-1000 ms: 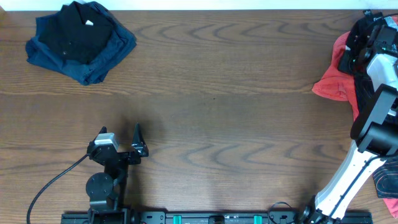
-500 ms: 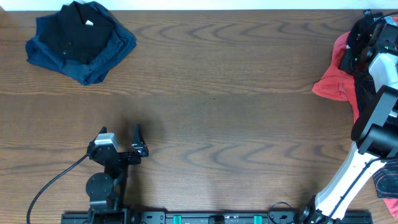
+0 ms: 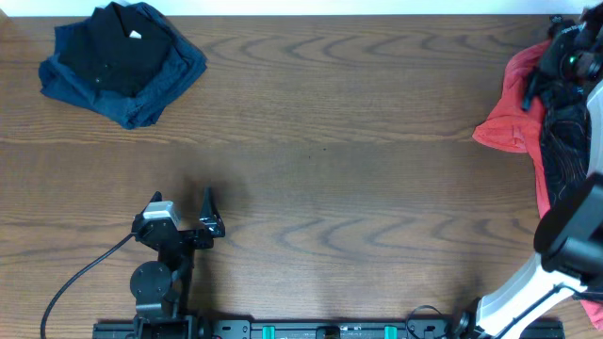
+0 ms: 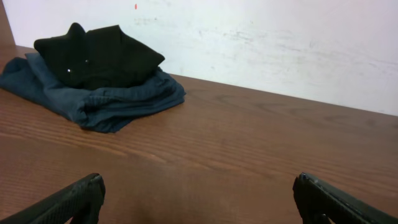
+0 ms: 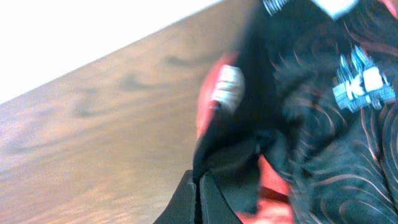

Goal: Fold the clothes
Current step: 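Pull the black jersey left onto the table center with the right gripper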

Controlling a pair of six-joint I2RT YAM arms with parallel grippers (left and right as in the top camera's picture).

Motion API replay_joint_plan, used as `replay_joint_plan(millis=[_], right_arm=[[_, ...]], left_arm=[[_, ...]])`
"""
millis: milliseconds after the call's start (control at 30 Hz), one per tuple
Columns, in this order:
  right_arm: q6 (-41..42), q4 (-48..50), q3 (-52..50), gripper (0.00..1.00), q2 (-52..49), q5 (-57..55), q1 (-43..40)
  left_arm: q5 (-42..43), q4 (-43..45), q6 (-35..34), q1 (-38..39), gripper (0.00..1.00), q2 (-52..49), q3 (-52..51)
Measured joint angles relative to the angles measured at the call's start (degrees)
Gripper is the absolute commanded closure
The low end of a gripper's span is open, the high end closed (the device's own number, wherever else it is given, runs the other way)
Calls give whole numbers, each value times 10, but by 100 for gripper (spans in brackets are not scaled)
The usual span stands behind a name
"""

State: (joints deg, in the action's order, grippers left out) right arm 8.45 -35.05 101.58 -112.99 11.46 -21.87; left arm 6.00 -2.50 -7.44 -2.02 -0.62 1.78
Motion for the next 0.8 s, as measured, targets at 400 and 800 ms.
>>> replay_joint_plan(millis=[400, 800], right_arm=[[38, 1, 1, 99, 50, 103, 192], [42, 3, 1, 99, 50, 122, 456]], left_arm=[[0, 0, 0, 0, 2, 0, 0], [0, 0, 0, 0, 2, 0, 0]])
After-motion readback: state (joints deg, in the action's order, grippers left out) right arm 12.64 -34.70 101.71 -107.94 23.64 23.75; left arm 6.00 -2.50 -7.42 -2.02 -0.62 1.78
